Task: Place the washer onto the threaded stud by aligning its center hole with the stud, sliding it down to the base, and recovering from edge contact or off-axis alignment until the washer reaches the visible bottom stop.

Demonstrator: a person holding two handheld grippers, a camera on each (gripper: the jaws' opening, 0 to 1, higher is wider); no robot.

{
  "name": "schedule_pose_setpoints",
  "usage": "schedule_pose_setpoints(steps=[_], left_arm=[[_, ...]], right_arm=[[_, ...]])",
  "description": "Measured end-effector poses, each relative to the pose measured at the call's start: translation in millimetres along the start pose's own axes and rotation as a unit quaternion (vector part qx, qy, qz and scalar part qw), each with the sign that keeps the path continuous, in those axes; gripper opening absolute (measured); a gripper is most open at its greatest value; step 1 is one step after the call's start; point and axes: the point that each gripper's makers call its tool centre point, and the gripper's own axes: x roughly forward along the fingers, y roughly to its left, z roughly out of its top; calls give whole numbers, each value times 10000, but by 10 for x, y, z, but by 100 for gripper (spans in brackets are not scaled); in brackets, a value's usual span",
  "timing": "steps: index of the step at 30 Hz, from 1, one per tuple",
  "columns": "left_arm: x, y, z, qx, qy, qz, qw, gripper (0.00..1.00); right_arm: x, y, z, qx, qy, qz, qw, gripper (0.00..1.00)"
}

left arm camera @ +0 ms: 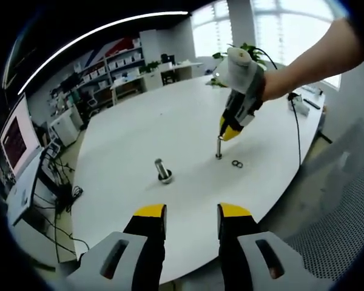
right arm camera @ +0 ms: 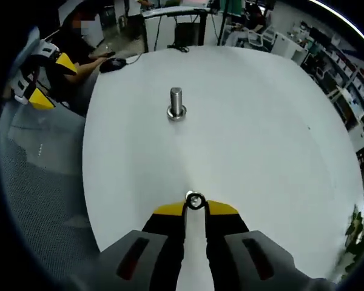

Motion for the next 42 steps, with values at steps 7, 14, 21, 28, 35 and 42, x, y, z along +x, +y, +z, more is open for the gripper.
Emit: schedule_pose_setpoints(steps=[7, 14, 21, 28, 35, 42], left_arm=[[4, 23, -27, -43, 52, 28, 10000, 31], [6, 19, -44, -22, 88, 30, 10000, 31], [6, 18, -41, -38, 77, 23, 10000, 31], [12, 5, -47, -21, 95, -8, 10000, 31], [12, 1, -62, -21, 130, -6, 9999, 31], [19, 11, -73, -34, 155, -7, 9999, 31]], right_arm=[[47, 0, 76, 19, 19, 43, 10000, 13], [69, -18, 62, 19, 125, 70, 9999, 13], [42, -12, 26, -37, 141, 67, 9999, 13], [88, -12, 22, -103, 182, 88, 9997, 13], [212, 11, -81, -61, 309, 136, 9994, 13], [357, 19, -222, -481, 572, 191, 9970, 3]])
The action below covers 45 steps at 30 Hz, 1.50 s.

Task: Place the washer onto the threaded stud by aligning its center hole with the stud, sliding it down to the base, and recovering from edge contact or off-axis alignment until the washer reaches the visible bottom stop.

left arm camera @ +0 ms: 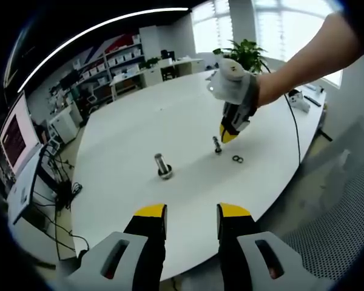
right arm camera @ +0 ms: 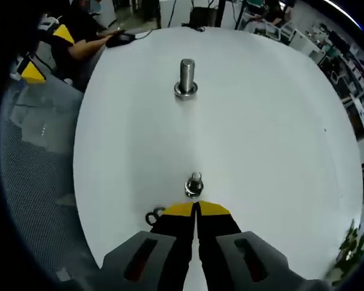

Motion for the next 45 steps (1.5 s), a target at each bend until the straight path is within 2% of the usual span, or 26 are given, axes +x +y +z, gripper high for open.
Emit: schedule_pose_setpoints(steps=[2, 6, 13, 19, 36, 42, 45], left_arm=[[-2, -5, 6, 7, -8, -6, 10000, 31], [-1, -10, 6, 16, -13, -6, 10000, 31], [2, 1, 7, -10, -22, -6, 10000, 31], [9, -4, -4, -10, 8, -26, 10000, 31], [-2, 23, -17, -53, 26, 46, 10000, 31], [-2, 32, -15, -70, 28, 59, 10000, 31], [1, 36, -18, -75, 38, 62, 9999, 31]], right_arm=[[41, 19, -39, 171, 84, 109, 9998, 3], [76, 22, -72, 339, 59, 86, 9994, 3], [84, 27, -68, 342, 28, 82, 9994, 4], [84, -26, 147, 303, -234, -26, 9993, 9], [314, 103, 756, 397, -609, 312, 9969, 15], [321, 85, 883, 336, -720, 287, 9964, 15], [325, 157, 945, 407, -788, 448, 9951, 15]])
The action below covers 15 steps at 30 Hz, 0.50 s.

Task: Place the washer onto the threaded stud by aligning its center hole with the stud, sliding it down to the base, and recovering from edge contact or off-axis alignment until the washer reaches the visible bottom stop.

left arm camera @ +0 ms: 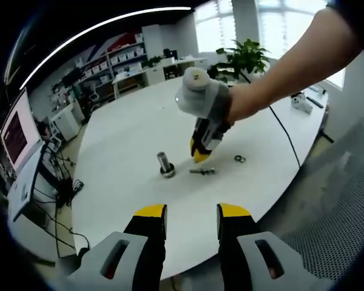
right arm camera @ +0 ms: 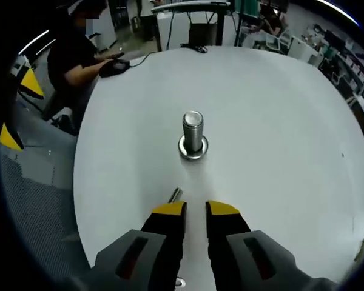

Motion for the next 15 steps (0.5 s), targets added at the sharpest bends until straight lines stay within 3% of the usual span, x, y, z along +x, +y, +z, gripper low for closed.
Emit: schedule_pose_setpoints(steps=[8, 15], left_arm=[[6, -6, -12, 8, 40, -10, 10000, 31], [9, -2, -24, 5, 56, -3, 10000, 31]], right_arm=[[130, 167, 59, 303, 29, 251, 9992, 17], [183, 182, -18, 274, 248, 244, 9990, 17]])
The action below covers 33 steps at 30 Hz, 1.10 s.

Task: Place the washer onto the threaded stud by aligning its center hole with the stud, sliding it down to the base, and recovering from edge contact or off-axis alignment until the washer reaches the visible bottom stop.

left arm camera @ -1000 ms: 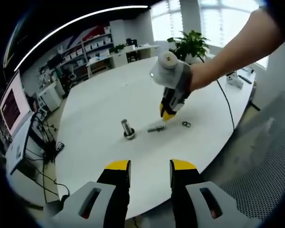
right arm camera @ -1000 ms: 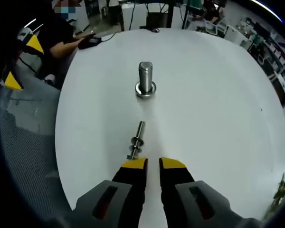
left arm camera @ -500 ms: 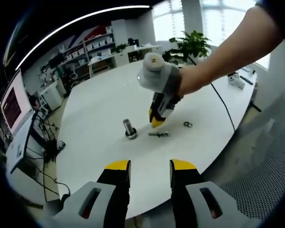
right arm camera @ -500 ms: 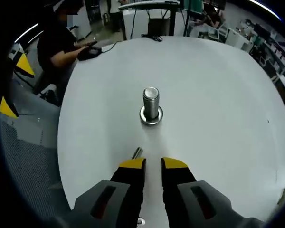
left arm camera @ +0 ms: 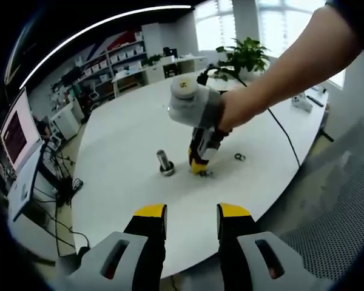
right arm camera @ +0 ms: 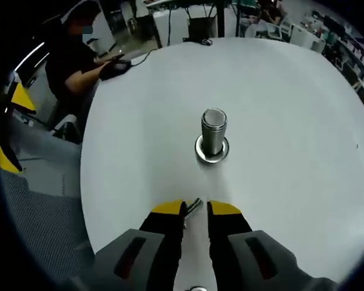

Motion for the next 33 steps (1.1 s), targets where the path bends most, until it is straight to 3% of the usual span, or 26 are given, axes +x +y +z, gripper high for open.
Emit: schedule_pose_setpoints(steps=[9, 20, 24, 28, 33], left_arm=[[2, 1, -5, -12, 13, 0, 10000, 31], [12, -9, -19, 14, 53, -24, 10000, 31], [13, -10, -27, 24, 67, -25, 10000, 30], [11, -9, -33, 31, 85, -20, 10000, 30], [12, -9, -29, 25, 82, -25, 10000, 30]], right_arm=[[-32, -26, -62, 67, 90, -145, 9998, 16], [-19, -38, -82, 218, 113, -65, 9997, 12], [-3, -53, -96, 28, 131, -153, 9998, 9], [-13, -56, -104, 258, 112, -115, 9995, 9], [-9, -48, -122, -156, 198, -89, 9996, 10]])
